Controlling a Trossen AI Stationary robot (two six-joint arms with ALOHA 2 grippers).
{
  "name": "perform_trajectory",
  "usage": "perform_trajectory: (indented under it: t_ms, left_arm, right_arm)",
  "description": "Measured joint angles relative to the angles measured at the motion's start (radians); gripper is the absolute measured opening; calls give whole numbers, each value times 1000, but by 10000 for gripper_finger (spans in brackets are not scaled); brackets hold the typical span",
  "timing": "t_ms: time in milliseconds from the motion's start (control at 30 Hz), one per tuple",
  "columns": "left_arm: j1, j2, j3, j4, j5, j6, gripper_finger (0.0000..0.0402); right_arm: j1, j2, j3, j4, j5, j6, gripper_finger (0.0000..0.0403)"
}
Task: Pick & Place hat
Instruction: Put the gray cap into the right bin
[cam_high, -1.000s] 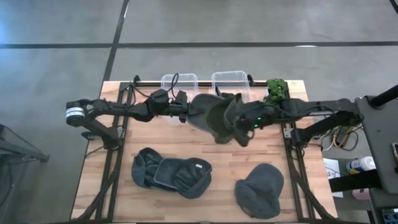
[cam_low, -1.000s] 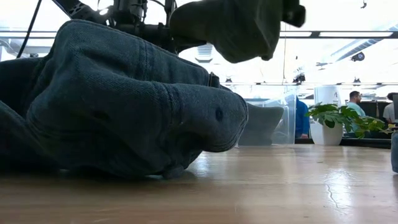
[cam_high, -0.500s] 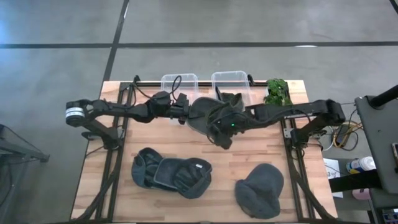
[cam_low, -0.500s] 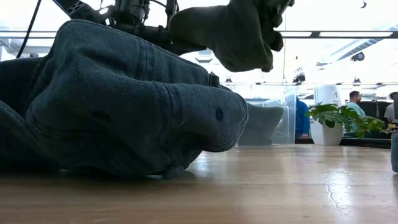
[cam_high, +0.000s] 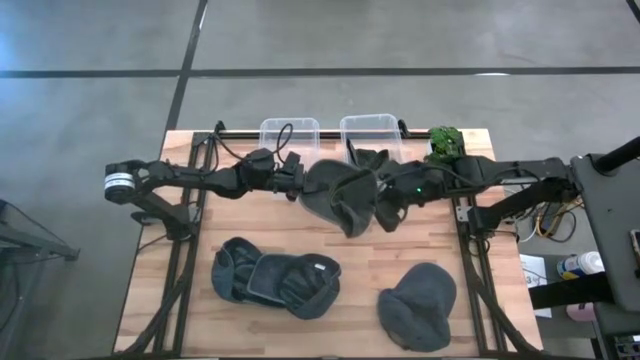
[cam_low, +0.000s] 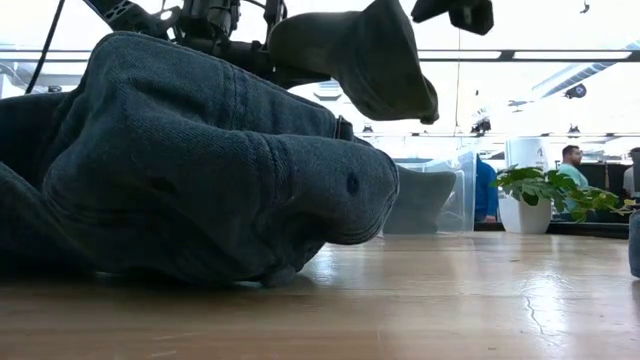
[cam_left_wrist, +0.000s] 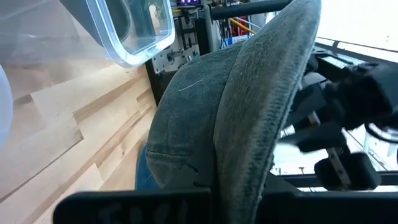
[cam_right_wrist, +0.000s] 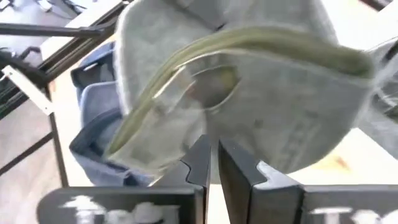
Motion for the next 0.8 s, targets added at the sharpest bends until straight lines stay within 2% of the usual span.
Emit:
perform_trajectory:
  t_ms: [133,300,467,633,800]
  left_arm:
    - [1,0,2,5,-20,-1,9]
    - [2,3,16,-2,-24,-1,9]
    - [2,4,21,-3,-15,2,9]
    - [1,4,20,-3,-13,6,10]
    - [-1,4,20,-2,-30,4,10]
  right_arm:
    - [18,28,-12,47,-4,11,27]
    - [16,129,-14,144,-3,-15,27]
    - [10,236,-10,248,-75,-52,27]
    - [-3,291,-10,277,-40,-61,27]
    - [-24,289,-10,253,-23,-61,27]
